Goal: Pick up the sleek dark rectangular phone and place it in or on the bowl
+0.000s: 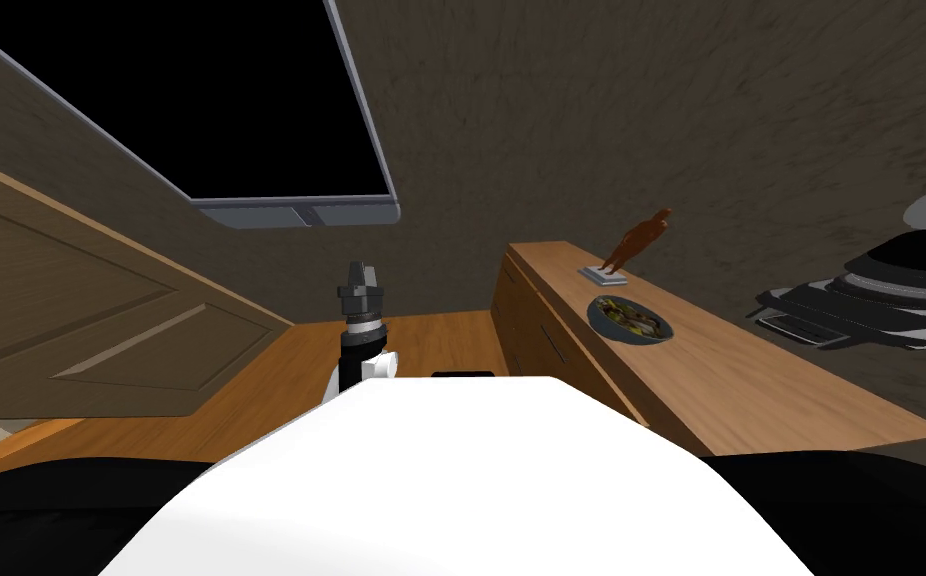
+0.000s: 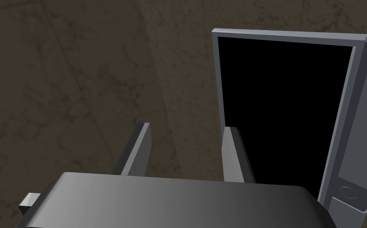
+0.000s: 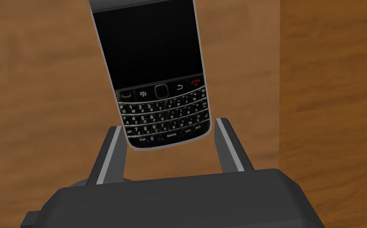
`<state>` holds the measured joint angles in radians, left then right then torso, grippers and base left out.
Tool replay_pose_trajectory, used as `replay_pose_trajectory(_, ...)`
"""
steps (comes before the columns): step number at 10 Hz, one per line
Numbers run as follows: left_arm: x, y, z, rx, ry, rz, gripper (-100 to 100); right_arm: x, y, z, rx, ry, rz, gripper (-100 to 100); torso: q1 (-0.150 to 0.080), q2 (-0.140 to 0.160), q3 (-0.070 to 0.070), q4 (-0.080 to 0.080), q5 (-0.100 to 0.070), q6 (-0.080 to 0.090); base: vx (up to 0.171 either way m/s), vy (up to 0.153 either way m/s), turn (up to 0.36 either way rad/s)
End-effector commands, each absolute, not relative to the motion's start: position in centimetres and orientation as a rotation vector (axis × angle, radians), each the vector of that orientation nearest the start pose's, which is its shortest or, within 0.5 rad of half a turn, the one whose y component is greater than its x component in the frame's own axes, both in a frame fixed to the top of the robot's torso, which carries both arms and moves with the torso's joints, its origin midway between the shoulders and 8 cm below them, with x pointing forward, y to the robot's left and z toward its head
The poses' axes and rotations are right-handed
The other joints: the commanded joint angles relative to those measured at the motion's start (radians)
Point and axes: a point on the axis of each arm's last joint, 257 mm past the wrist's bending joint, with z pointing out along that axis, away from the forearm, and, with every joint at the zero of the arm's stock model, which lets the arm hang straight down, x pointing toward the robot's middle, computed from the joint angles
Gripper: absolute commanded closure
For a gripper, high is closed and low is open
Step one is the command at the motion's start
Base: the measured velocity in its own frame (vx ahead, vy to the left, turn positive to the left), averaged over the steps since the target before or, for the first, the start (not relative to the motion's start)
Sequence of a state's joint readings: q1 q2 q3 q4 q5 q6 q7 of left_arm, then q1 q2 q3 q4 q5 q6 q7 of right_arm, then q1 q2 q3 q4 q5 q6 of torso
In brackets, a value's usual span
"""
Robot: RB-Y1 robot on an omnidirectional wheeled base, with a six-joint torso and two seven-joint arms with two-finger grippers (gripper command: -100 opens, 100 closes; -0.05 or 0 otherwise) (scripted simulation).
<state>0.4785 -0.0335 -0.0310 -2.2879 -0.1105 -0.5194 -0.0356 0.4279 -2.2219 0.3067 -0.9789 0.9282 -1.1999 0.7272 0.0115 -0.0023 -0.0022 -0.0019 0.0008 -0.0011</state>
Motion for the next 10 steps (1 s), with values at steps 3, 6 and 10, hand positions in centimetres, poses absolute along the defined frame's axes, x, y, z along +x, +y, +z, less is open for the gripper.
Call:
replay_pose_trajectory(3, 34.3, 25.6, 3.8, -0.565, 0.625, -1.247, 0, 21.0, -73.8, -0.6, -2.538, 2.391, -0.39, 100, -0.003, 0.002, 0.001, 0.001, -0.001, 0.001, 0.004, 0.075, 0.008)
replay_pose_trajectory(6, 34.3, 25.6, 3.8, -0.565, 0.625, -1.248, 0, 23.1, -72.0, -0.1, -2.568, 2.284, -0.392, 100, 0.001, 0.001, 0.001, 0.001, 0.0, -0.001, 0.012, 0.113, 0.002)
replay_pose_trajectory(10, 34.3, 25.6, 3.8, -0.565, 0.625, -1.247, 0, 24.7, -69.3, -2.0, -2.549, 2.171, -0.325, 100, -0.005, 0.0, 0.001, 0.001, -0.002, -0.001, 0.03, 0.057, 0.026)
